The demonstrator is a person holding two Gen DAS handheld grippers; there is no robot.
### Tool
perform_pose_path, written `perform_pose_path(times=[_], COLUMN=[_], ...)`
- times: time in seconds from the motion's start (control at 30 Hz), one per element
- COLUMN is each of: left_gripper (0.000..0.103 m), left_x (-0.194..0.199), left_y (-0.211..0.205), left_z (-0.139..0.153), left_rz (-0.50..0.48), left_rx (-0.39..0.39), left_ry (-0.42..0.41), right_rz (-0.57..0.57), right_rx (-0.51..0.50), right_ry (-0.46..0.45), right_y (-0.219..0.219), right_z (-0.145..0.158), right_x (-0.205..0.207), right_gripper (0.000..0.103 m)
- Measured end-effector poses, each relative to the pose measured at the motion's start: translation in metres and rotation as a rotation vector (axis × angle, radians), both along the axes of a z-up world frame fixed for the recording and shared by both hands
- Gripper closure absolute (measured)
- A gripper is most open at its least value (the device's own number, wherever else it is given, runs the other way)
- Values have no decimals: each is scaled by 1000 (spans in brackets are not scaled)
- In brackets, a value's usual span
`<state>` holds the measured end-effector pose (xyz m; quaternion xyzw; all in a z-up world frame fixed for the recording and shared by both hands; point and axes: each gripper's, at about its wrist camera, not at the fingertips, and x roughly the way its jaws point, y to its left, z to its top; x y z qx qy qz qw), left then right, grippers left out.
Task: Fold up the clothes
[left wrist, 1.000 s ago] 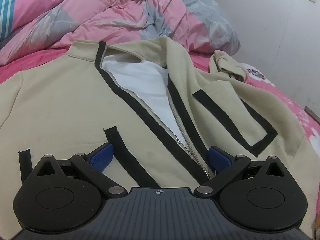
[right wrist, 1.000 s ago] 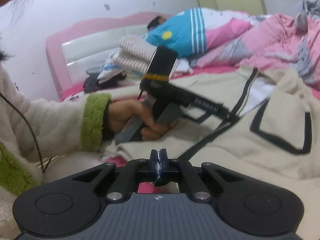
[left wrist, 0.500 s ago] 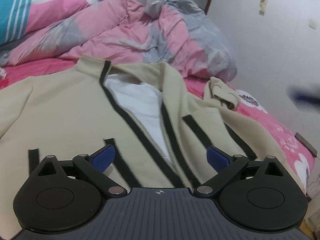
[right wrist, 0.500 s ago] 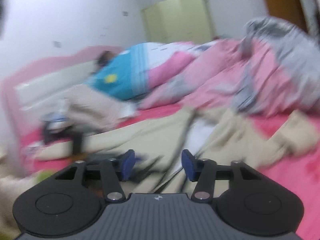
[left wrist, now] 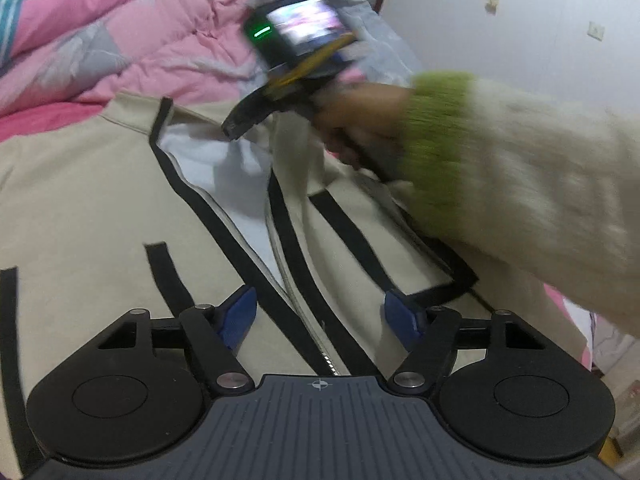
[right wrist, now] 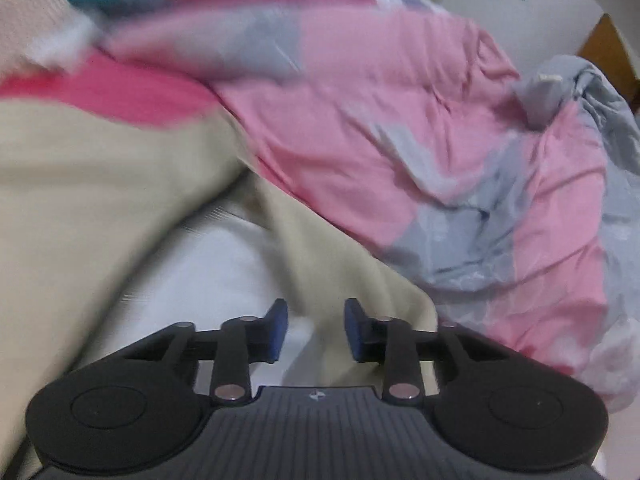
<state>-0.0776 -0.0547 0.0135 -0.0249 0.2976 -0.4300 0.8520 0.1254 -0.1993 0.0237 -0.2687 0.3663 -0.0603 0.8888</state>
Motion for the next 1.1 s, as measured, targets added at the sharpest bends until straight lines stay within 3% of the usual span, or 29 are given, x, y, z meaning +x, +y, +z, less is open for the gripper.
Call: perform_pose_path(times=[0.07,0.13,0.2,0.47,0.5,0.57,0.67,0.7,0.73,0.77,0.8,0.87,0.9,0.97,1.0,1.03,1.1], left_gripper=[32,31,30,24,24,24,23,22,21,21,20,19,19,18,18,18,18], left_x=[-1,-1,-2,-4,-4,-3,-2,-2,-1,-1,-1,-1,-1,-2,-2,-2,-2], left_y=[2,3,4,8,8,8,7,7,6,6,6,5,5,5,5,5,6], left_z=[1,0,0,-1,-1,-1,-1,-1,-1,-1,-1,-1,-1,-2,-2,-2,-2], left_rz=[-13,-25,-33,-59,-60,-60,-61,-61,-61,-61,-60,-61,-62,-64,-65,-65,-65], left_rx=[-17,-27,-33,-62,-64,-67,-67,-65,-63,-62,-61,-58,-57,-55,-56,-57,-58], left_ry=[0,10,19,36,37,41,45,44,44,43,43,41,40,40,41,42,43], right_rz=[-37,-54,-71,-170,-190,-185,-133,-107,-82,-57,-36,-22,-16,-2,-20,-43,-72], right_rx=[-30,-21,85,1048,1106,1053,737,610,484,357,229,78,64,55,76,102,242], right_ry=[26,52,49,-46,-49,-20,65,76,87,97,92,83,78,67,59,50,23], right_y=[-10,-20,-31,-125,-129,-120,-78,-62,-46,-31,-18,-7,-6,-7,-11,-16,-35], right_z=[-10,-12,5,86,88,87,71,62,53,44,31,8,3,-5,-2,3,22], right_x=[13,19,18,32,35,45,50,46,43,39,37,38,40,44,46,47,43], right_gripper=[100,103,103,103,103,103,96,88,62,43,40,41,43,61,74,100,99])
